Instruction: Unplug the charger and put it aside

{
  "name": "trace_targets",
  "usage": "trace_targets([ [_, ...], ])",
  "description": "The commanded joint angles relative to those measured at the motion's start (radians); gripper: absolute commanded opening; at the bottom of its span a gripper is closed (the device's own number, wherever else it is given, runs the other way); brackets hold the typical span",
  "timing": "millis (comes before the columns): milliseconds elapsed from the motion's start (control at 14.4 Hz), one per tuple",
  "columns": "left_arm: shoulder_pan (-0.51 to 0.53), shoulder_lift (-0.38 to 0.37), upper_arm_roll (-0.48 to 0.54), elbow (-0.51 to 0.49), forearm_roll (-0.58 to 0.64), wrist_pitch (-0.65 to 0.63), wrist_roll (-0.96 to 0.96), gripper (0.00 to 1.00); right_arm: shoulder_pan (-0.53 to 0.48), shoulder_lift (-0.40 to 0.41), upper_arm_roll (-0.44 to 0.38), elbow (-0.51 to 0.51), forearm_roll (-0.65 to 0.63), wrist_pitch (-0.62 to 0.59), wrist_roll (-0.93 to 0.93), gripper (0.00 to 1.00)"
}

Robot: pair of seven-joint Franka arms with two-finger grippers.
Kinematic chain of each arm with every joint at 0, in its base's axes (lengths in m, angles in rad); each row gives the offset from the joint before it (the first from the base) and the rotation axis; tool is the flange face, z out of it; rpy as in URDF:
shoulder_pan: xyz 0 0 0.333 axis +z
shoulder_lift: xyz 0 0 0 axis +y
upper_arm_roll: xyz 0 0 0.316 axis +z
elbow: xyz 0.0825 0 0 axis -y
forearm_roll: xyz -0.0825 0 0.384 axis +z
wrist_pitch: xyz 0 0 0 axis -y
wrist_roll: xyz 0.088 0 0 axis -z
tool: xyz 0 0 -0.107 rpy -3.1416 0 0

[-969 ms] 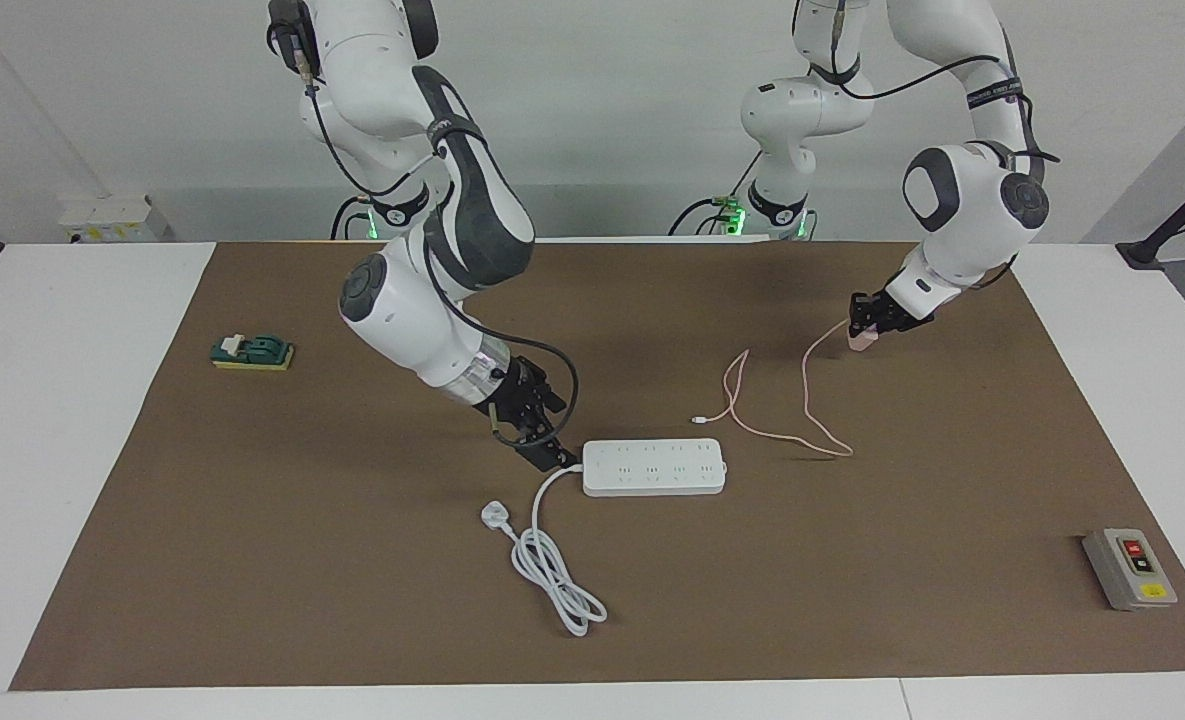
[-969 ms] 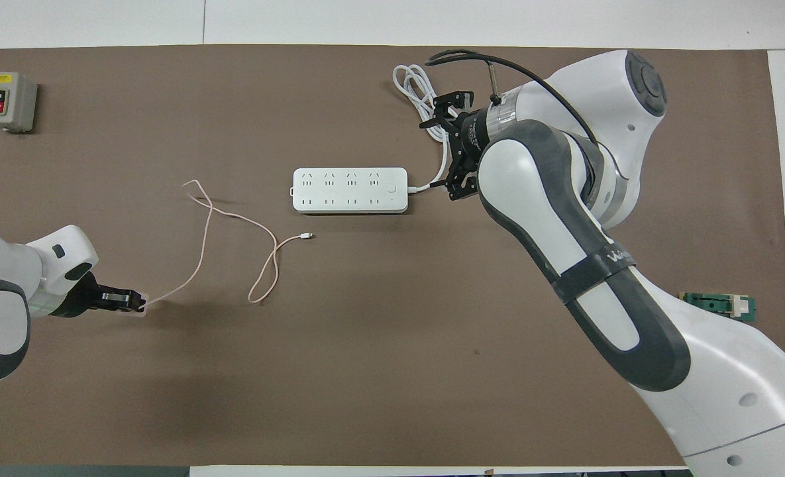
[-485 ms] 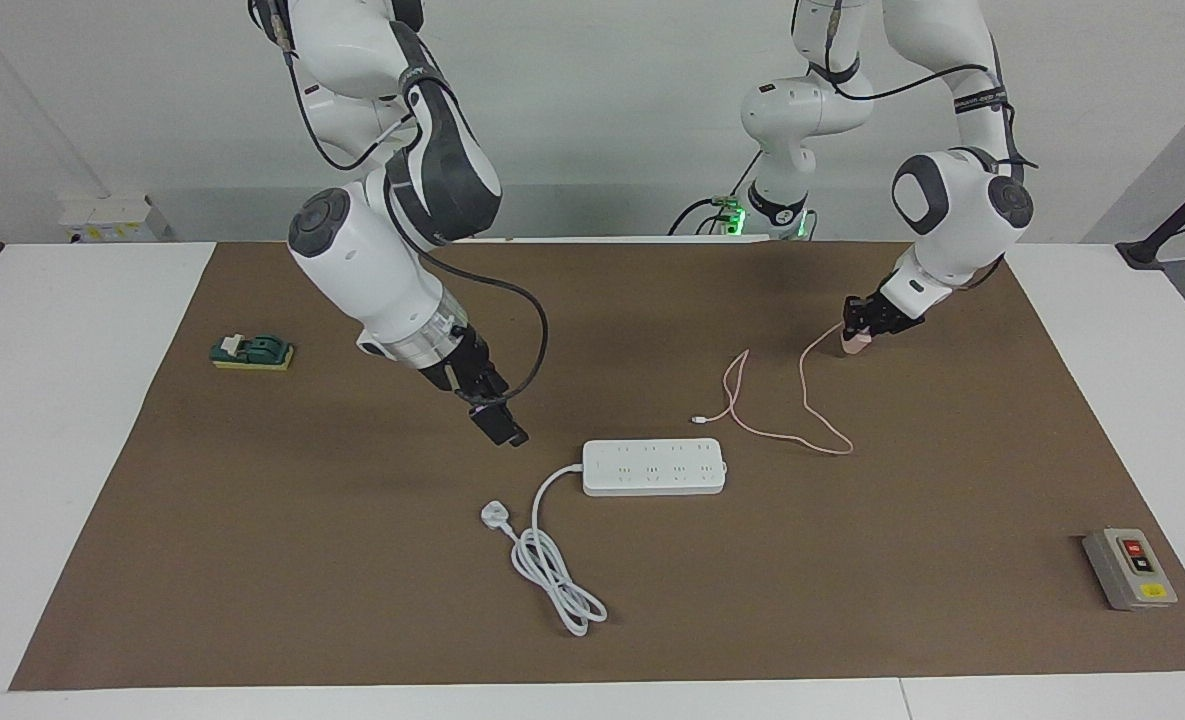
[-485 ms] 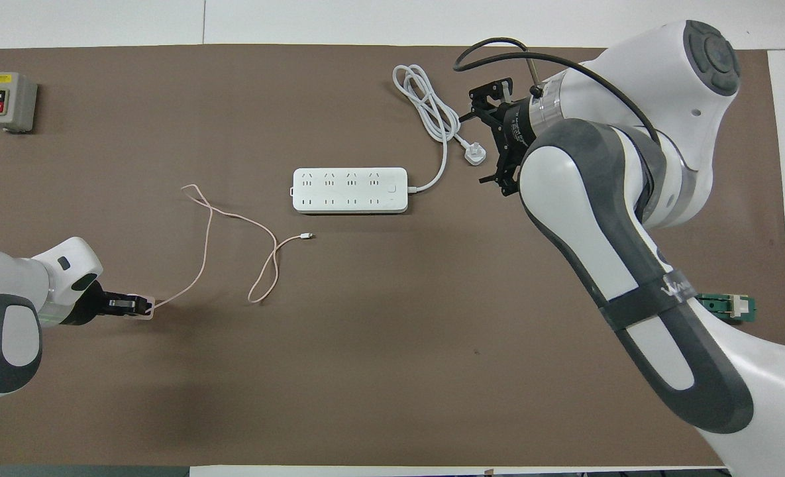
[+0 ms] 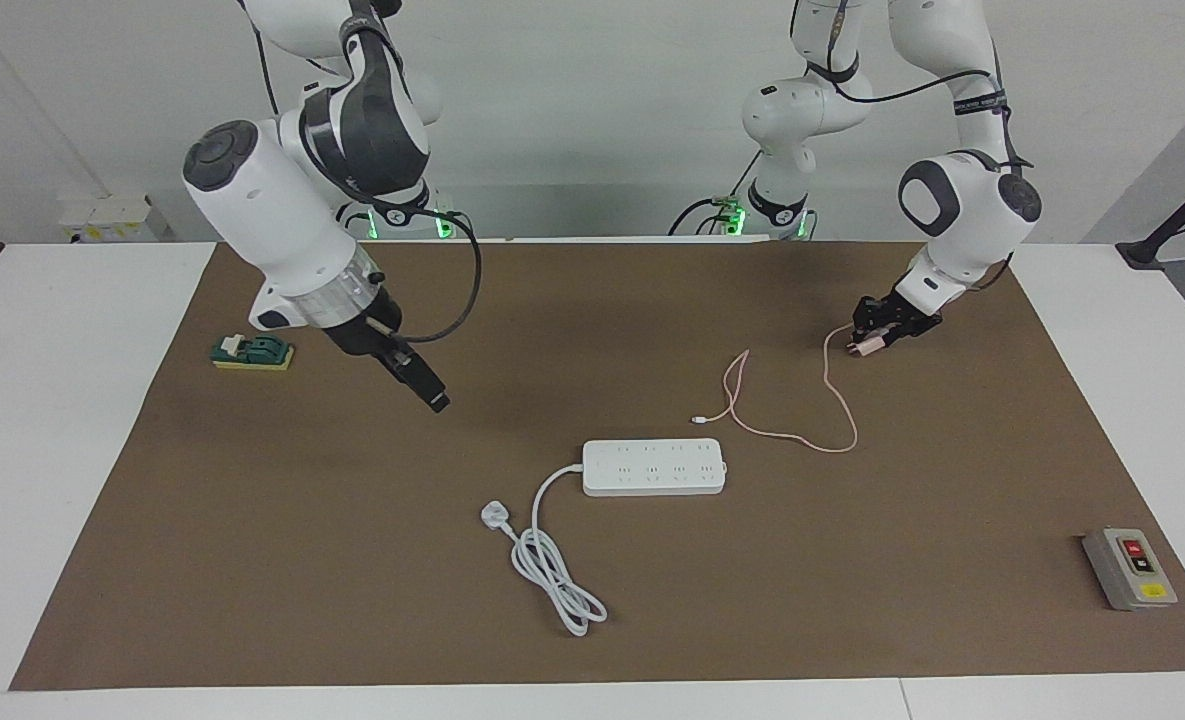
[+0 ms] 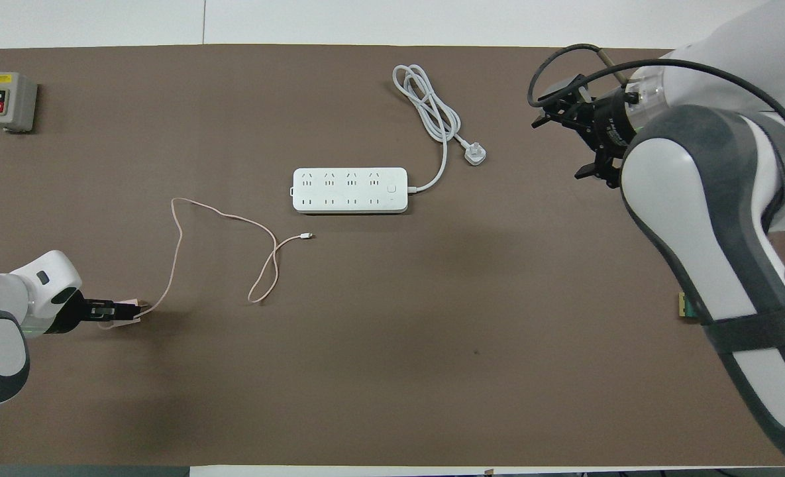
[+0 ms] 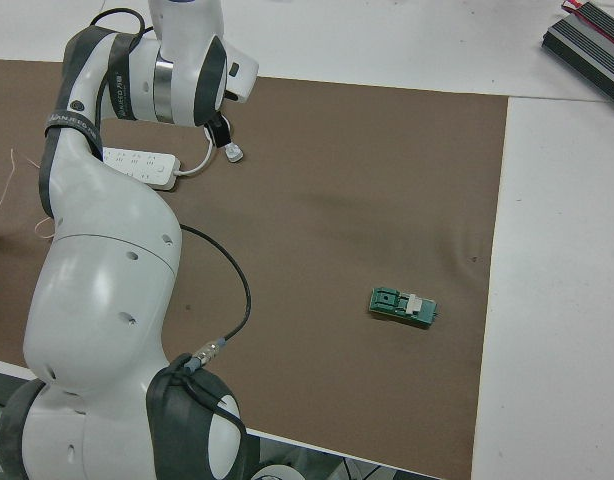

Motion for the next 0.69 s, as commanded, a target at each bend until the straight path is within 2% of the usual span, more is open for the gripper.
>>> trace_targets([
  [0, 0.079, -0.005, -0.003, 0.021, 0.007, -0.002, 0.073, 1.0, -0.049, -0.048, 0.009, -0.018, -0.055, -0.037, -0.226, 1.0],
  [277, 0.124, -0.009, -0.002, 0.183, 0.013, -0.217, 0.046, 1.0, -0.094, -0.097, 0.009, -0.02, -0.159, -0.083, -0.556, 1.0],
  [623, 0.115, -0.006, -0.01, 0.436, 0.122, -0.458, -0.187, 1.0, -0.153, -0.18, 0.009, -0.02, -0.202, -0.209, -0.767, 1.0],
])
